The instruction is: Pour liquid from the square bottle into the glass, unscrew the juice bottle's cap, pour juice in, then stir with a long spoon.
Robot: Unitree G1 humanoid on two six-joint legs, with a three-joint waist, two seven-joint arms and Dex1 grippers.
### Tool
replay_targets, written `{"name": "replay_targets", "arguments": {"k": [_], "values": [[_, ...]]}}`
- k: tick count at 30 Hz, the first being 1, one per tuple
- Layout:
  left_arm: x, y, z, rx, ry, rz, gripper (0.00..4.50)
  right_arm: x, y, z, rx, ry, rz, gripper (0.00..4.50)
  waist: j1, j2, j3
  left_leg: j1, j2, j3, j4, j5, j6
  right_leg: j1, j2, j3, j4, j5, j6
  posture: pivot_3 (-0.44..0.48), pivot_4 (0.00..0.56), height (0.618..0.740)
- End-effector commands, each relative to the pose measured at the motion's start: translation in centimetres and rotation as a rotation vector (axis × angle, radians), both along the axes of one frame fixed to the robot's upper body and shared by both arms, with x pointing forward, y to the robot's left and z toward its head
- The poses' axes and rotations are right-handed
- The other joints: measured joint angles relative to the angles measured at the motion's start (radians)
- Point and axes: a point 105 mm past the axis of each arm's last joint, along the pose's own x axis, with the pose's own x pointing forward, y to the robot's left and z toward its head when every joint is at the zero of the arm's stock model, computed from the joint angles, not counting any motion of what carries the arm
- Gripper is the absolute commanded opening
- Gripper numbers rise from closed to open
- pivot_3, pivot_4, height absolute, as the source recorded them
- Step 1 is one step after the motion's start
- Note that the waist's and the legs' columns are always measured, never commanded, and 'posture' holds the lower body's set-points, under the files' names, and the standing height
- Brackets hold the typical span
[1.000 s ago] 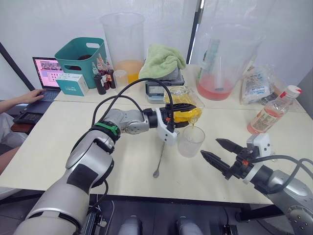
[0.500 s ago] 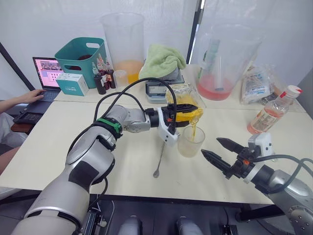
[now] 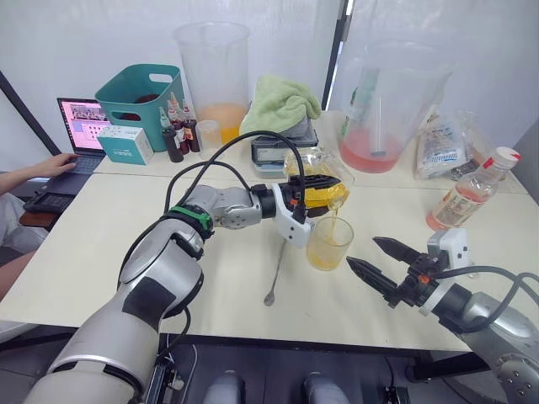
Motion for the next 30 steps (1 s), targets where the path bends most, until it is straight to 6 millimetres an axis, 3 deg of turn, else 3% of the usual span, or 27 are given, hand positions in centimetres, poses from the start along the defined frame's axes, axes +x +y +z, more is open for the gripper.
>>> {"name": "replay_targets", "arguments": {"k": [1, 8, 17, 23, 30], "values": [[-0.2, -0.4, 3.7, -0.151, -0.008, -0.023, 2.77, -0.2, -0.1, 1.2, 0.007, -0.056, -0.006, 4.5, 0.0, 0.0, 0.0, 0.0, 0.0, 0.0, 0.0, 0.0, 0.0, 0.0, 0.0, 0.0, 0.0, 0.0, 0.0, 0.0, 0.15, 0.74], [1.0, 1.1, 6.1, -0.322, 0.156, 0.038, 2.77, 0.5, -0.6, 1.5, 0.017, -0.073, -0.027, 4.5, -0.001, 0.0, 0.0, 0.0, 0.0, 0.0, 0.0, 0.0, 0.0, 0.0, 0.0, 0.0, 0.001, 0.0, 0.0, 0.0, 0.15, 0.74], [3.2, 6.4, 8.5, -0.582, 0.487, 0.126, 2.77, 1.6, -0.1, 3.1, -0.017, -0.125, 0.073, 4.5, -0.013, 0.001, 0.0, 0.002, 0.0, -0.001, 0.001, 0.0, 0.0, -0.001, 0.0, -0.001, 0.006, 0.0, 0.0, 0.0, 0.15, 0.74], [3.3, 11.3, 8.1, -0.787, 0.697, 0.265, 2.77, 2.6, 0.5, 4.2, -0.091, -0.137, 0.236, 4.5, -0.023, 0.001, 0.0, 0.001, 0.001, -0.003, 0.002, 0.0, 0.0, -0.002, 0.0, -0.001, 0.008, 0.0, 0.0, 0.0, 0.15, 0.74], [1.8, 14.1, 7.2, -1.055, 0.866, 0.428, 2.77, 3.4, 0.8, 5.7, -0.146, -0.154, 0.371, 4.5, -0.011, 0.001, 0.0, 0.0, 0.001, -0.008, 0.004, 0.0, 0.0, -0.001, 0.0, -0.005, 0.009, 0.0, 0.0, 0.0, 0.15, 0.74]]}}
